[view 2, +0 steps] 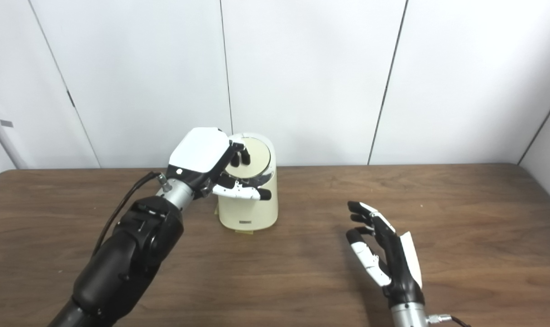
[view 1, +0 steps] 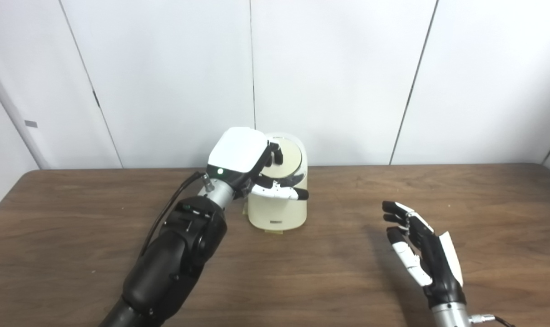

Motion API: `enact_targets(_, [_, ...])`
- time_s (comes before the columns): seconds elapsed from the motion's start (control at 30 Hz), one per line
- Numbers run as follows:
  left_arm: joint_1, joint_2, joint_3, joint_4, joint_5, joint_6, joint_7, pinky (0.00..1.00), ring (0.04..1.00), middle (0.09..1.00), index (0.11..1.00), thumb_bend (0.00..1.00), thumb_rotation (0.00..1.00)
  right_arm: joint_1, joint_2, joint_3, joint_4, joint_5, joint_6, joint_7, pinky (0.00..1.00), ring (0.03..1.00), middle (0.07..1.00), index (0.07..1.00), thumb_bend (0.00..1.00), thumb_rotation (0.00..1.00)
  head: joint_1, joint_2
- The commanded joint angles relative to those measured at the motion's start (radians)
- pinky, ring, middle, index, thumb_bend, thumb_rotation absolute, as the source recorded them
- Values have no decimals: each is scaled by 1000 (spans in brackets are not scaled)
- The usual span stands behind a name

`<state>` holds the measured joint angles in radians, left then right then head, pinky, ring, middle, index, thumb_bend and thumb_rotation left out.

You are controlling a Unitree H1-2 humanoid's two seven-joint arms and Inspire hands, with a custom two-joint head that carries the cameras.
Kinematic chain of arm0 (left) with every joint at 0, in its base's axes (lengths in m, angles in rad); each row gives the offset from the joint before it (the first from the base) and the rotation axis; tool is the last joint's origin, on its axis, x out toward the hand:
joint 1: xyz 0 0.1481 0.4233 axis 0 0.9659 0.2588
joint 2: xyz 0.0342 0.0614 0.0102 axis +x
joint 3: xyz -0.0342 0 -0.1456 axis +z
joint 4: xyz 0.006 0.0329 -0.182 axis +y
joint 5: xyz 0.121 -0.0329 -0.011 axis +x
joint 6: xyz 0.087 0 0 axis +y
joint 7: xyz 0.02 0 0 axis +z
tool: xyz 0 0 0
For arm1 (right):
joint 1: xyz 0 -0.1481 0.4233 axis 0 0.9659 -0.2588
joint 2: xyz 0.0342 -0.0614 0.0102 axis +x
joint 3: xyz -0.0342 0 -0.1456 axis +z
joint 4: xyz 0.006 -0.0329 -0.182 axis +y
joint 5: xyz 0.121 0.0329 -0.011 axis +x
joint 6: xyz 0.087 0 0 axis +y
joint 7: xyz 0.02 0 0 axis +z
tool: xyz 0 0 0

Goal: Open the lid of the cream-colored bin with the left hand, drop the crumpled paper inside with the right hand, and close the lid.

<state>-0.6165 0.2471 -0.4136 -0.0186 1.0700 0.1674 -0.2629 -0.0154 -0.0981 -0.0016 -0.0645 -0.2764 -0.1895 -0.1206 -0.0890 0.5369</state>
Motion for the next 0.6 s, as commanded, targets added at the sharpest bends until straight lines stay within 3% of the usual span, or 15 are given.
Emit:
enact_targets(0.0, [-21,6,4,21,-3,-12,16,880,691,550,638,1000,825,0,13,1,-27,-1,-4,-6,661,760,790,773,519,883,-1,2])
enact_targets(0.2, [-14,21,-31,109,16,-84,114,831,651,576,598,1000,784,1,19,3,-36,-2,6,-4,665,762,791,775,511,884,-11,3])
enact_targets(0.43, [9,33,-92,184,68,-108,157,989,687,597,599,1000,766,3,18,4,-41,-9,10,-2,666,766,796,778,515,896,-10,4])
enact_targets(0.57, [18,32,-111,202,79,-113,165,1000,691,597,583,1000,778,1,16,2,-33,-1,3,-1,665,765,796,777,514,887,-10,3])
